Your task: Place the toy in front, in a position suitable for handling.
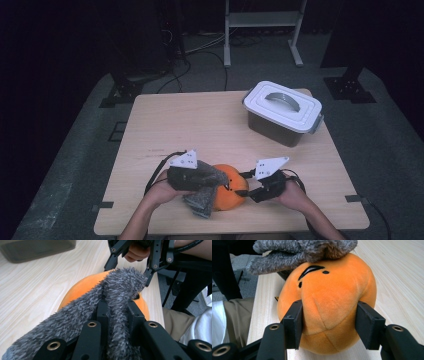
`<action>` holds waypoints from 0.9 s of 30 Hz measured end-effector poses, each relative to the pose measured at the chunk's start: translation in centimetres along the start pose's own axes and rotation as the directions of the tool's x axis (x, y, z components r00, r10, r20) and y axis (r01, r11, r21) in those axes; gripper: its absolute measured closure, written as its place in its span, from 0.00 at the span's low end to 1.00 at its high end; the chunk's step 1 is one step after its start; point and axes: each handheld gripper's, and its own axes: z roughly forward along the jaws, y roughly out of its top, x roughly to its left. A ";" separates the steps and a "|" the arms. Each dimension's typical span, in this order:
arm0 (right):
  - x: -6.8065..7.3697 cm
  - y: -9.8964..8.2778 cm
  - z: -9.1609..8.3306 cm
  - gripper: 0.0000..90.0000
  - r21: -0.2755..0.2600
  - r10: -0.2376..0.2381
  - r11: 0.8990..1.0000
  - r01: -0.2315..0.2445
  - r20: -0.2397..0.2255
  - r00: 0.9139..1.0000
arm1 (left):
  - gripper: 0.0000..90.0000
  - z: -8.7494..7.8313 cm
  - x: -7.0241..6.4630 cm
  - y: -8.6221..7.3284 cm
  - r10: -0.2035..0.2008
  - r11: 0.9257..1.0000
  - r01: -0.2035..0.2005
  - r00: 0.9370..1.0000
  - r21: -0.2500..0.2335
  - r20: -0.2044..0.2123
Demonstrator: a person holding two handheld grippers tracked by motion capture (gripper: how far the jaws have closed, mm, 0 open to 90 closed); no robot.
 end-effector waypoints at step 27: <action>-0.1 -0.4 -0.2 0.49 0.003 -0.024 1.000 0.024 0.001 1.000 | 0.85 -1.7 1.6 -1.9 -0.071 0.997 0.071 0.996 0.004 -0.057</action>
